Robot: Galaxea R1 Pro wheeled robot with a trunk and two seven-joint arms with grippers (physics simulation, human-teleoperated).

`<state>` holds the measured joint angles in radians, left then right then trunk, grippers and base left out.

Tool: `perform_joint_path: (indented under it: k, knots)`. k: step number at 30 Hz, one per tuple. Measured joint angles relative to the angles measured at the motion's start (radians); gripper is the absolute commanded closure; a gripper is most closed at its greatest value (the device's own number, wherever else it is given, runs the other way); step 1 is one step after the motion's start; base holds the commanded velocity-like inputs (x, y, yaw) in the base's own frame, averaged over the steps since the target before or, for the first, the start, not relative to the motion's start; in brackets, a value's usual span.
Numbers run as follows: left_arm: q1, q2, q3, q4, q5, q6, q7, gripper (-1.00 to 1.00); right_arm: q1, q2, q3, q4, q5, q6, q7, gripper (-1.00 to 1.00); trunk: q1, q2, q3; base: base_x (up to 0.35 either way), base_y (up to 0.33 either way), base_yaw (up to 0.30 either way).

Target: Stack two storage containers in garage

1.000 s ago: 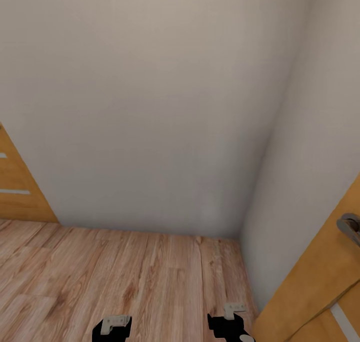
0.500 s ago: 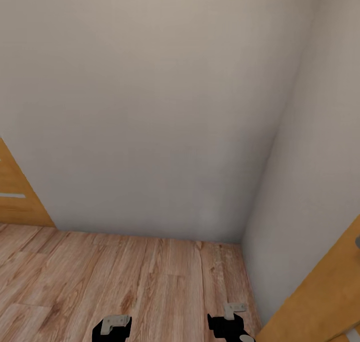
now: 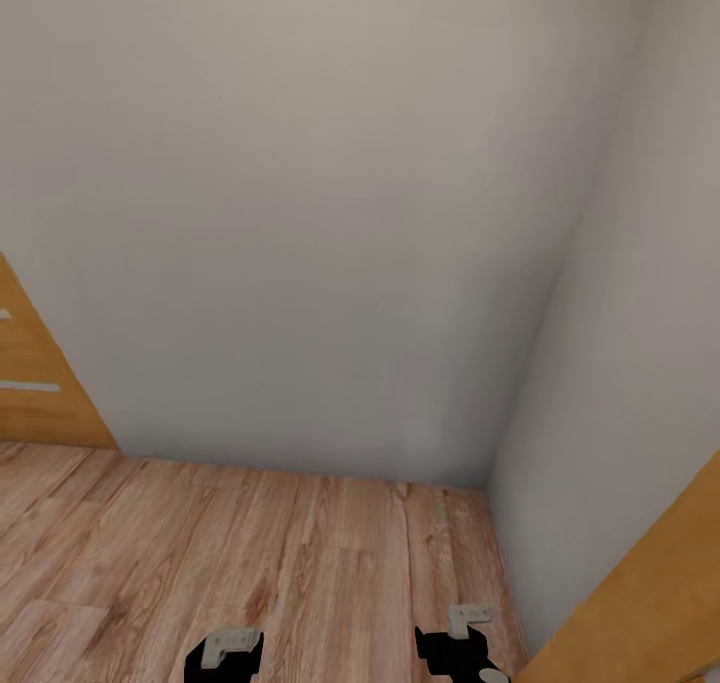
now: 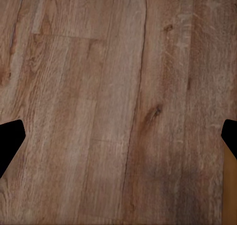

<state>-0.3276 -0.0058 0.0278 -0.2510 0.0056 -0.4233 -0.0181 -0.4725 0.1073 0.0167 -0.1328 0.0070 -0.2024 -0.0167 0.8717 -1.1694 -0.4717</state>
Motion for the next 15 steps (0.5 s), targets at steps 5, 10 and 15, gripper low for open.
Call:
perform_joint_path:
  k: [5,10,15]
  knots:
    - [0.0,0.0,0.0,0.0,0.0,0.0,0.0,-1.0,0.0,0.0,0.0,0.0,0.0,0.0,0.0,-1.0,0.0,0.0,0.0,0.006,0.0,0.019]
    - [0.0,0.0,0.0,0.0,0.0,0.0,0.0,-1.0,0.0,0.0,0.0,0.0,0.0,0.0,0.0,-1.0,0.0,0.0,0.0,0.151,0.0,0.004]
    - [0.0,0.0,0.0,0.0,0.0,0.0,0.0,-1.0,0.0,0.0,0.0,0.0,0.0,0.0,0.0,-1.0,0.0,0.0,0.0,0.258,0.0,0.001]
